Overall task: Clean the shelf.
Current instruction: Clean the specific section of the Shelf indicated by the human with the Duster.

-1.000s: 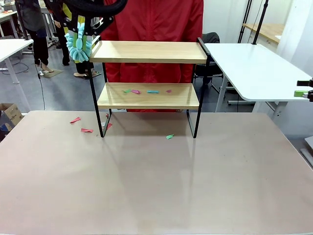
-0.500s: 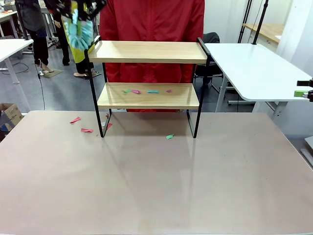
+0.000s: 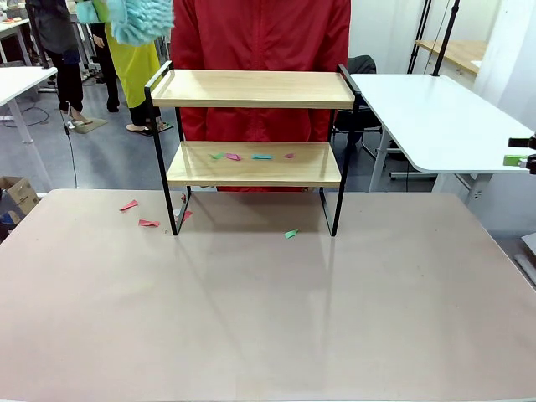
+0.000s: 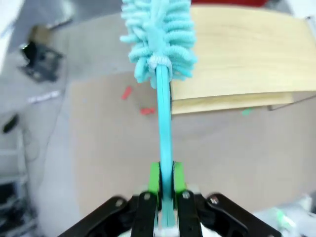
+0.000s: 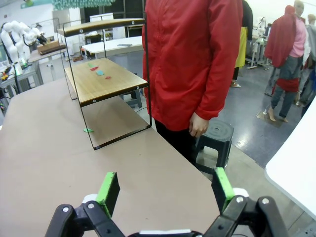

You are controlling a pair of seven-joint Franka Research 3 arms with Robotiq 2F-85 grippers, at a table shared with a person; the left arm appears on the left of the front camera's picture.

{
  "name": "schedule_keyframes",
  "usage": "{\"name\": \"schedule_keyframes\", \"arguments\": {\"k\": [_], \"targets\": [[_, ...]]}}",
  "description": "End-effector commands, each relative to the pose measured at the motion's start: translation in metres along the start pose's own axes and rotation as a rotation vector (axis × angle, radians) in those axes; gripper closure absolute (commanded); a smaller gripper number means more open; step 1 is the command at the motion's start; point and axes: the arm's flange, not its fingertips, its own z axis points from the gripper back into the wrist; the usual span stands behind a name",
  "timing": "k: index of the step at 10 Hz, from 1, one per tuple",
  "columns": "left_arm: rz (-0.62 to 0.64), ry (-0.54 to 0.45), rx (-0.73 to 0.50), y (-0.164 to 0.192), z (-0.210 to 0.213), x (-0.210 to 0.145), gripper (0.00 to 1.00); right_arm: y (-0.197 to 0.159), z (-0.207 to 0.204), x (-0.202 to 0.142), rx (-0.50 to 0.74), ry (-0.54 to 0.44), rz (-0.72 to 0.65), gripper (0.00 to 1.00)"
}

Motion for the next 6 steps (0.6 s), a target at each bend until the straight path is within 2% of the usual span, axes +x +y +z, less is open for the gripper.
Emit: {"name": "schedule_keyframes", "arguments": {"k": [1, 2, 5, 6], "targets": [[-0.131, -0.032, -0.161, 0.025, -0.022, -0.024, 0.87, 0.000, -0.001, 0.004, 0.000, -0.002, 0.006, 0.00], [-0.186, -0.048, -0.213, 0.036, -0.025, -0.024, 0.87, 0.000, -0.001, 0.004, 0.000, -0.002, 0.006, 0.00], [-0.465, -0.080, -0.453, 0.070, -0.034, -0.019, 0.87, 0.000, -0.001, 0.004, 0.000, -0.002, 0.006, 0.00], [-0.516, -0.107, -0.530, 0.078, -0.039, -0.015, 0.87, 0.000, -0.001, 0.004, 0.000, -0.002, 0.006, 0.00]]}}
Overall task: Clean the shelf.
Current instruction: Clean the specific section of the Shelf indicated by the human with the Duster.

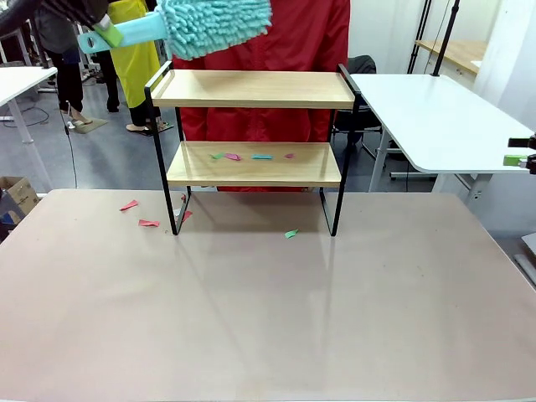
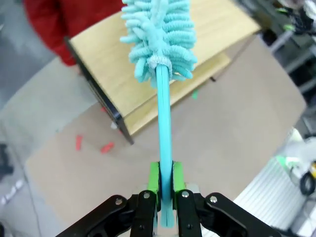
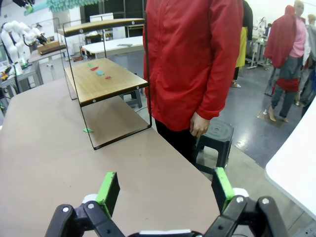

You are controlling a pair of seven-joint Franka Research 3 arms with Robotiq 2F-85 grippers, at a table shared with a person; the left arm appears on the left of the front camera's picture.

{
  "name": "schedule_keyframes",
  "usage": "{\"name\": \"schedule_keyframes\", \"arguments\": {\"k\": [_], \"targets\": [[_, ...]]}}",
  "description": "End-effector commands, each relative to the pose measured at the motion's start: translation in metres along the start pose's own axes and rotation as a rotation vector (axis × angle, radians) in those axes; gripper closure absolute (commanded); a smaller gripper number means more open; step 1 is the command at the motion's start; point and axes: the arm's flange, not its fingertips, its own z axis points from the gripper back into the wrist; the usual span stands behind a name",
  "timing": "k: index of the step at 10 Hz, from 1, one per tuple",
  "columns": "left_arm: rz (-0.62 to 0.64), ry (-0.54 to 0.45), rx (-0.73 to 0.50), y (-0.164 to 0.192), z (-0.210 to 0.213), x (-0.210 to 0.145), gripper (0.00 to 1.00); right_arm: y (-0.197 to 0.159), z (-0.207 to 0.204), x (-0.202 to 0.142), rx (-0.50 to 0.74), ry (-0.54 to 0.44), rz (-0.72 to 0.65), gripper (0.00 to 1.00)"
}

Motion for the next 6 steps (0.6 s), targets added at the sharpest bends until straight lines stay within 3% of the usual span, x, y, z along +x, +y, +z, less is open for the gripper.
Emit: {"name": "schedule_keyframes", "arguments": {"k": [1, 4, 6], "targets": [[-0.149, -0.001, -0.157, 0.018, -0.001, -0.004, 0.87, 0.000, -0.001, 0.003, 0.000, -0.002, 0.006, 0.00], [-0.356, 0.043, -0.215, 0.017, 0.000, 0.014, 0.87, 0.000, -0.001, 0.003, 0.000, -0.002, 0.006, 0.00], [-0.529, 0.152, -0.288, 0.022, 0.001, 0.028, 0.87, 0.000, -0.001, 0.003, 0.000, -0.002, 0.006, 0.00]]}}
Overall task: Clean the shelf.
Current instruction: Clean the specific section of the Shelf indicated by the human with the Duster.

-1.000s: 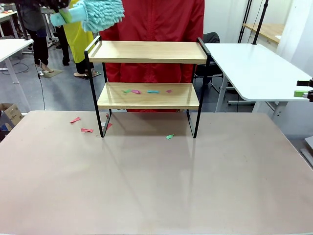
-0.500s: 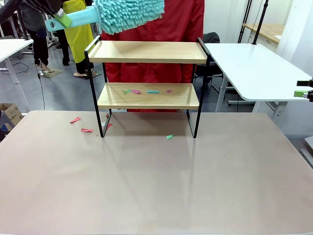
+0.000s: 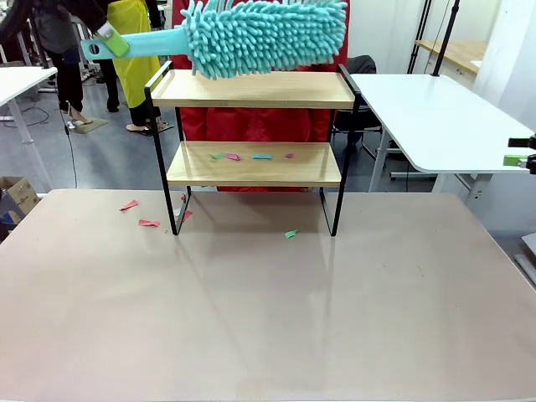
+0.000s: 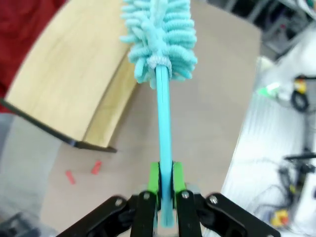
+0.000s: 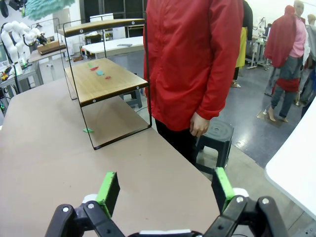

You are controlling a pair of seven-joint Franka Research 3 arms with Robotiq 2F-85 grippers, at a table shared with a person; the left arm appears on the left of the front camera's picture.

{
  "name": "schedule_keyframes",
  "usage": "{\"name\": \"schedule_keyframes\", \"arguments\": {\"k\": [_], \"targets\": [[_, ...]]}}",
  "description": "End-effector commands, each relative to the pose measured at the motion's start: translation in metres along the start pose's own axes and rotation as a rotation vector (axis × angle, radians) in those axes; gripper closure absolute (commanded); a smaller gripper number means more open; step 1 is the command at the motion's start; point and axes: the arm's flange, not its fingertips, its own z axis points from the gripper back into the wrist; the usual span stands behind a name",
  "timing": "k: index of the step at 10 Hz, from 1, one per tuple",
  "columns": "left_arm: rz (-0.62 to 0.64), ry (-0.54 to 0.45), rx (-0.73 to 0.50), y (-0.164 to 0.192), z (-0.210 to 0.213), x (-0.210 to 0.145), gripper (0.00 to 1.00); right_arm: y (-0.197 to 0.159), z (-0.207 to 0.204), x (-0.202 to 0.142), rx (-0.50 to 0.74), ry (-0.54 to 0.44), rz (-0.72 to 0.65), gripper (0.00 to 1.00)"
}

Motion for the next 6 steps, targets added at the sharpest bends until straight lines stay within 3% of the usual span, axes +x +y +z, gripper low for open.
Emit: {"name": "schedule_keyframes", "arguments": {"k": [1, 3, 4, 6], "targets": [[-0.165, 0.108, -0.028, 0.017, 0.018, 0.010, 0.87, 0.000, -0.001, 0.004, 0.000, -0.002, 0.006, 0.00], [-0.305, 0.204, 0.037, 0.011, 0.025, 0.016, 0.87, 0.000, -0.001, 0.004, 0.000, -0.002, 0.006, 0.00], [-0.149, 0.108, -0.041, 0.008, 0.008, 0.007, 0.87, 0.000, -0.001, 0.004, 0.000, -0.002, 0.006, 0.00], [-0.149, 0.108, -0.041, 0.008, 0.008, 0.007, 0.87, 0.000, -0.001, 0.004, 0.000, -0.002, 0.006, 0.00]]}}
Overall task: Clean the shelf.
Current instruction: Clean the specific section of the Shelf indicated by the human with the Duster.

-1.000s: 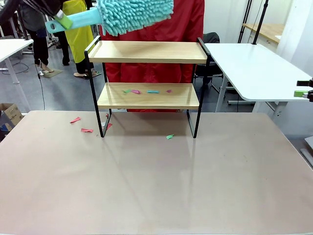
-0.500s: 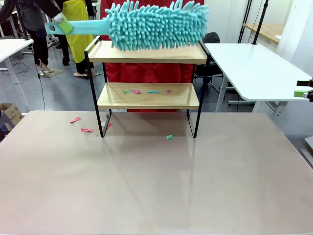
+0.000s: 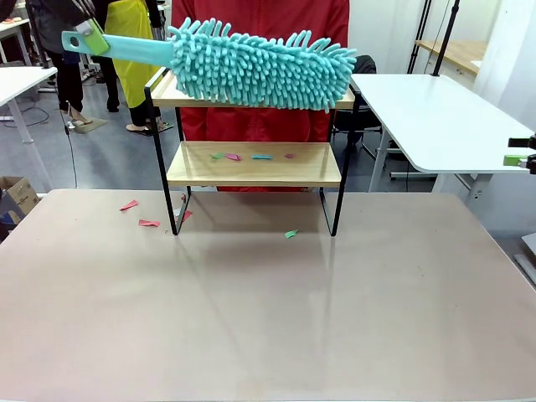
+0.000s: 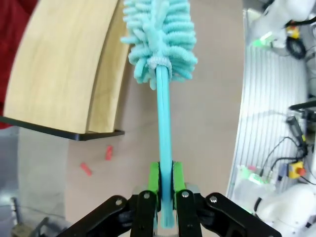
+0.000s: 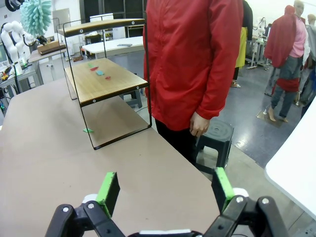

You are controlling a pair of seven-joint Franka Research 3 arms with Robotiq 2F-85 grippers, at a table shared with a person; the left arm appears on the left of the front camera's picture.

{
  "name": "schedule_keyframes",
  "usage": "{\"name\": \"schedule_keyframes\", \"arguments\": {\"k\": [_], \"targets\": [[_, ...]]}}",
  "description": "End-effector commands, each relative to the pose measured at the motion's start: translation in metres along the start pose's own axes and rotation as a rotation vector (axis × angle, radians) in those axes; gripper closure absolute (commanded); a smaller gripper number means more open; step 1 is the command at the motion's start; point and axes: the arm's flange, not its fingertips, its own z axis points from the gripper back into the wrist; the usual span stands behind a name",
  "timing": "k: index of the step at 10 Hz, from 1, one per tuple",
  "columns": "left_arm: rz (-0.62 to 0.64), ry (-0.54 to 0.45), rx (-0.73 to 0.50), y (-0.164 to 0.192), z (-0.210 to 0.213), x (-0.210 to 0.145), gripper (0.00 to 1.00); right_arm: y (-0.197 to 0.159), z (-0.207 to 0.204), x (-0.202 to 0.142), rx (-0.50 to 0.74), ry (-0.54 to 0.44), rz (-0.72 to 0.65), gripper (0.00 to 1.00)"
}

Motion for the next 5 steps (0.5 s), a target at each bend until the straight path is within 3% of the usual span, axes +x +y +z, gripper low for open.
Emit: {"name": "schedule_keyframes", "arguments": {"k": [1, 2, 5], "targets": [[-0.019, 0.016, 0.009, -0.001, 0.002, 0.001, 0.87, 0.000, -0.001, 0.004, 0.000, -0.002, 0.006, 0.00], [-0.030, 0.141, 0.068, -0.004, -0.007, 0.006, 0.87, 0.000, -0.001, 0.004, 0.000, -0.002, 0.006, 0.00], [-0.174, 0.224, -0.069, -0.010, 0.003, -0.028, 0.87, 0.000, -0.001, 0.004, 0.000, -0.002, 0.006, 0.00]]}}
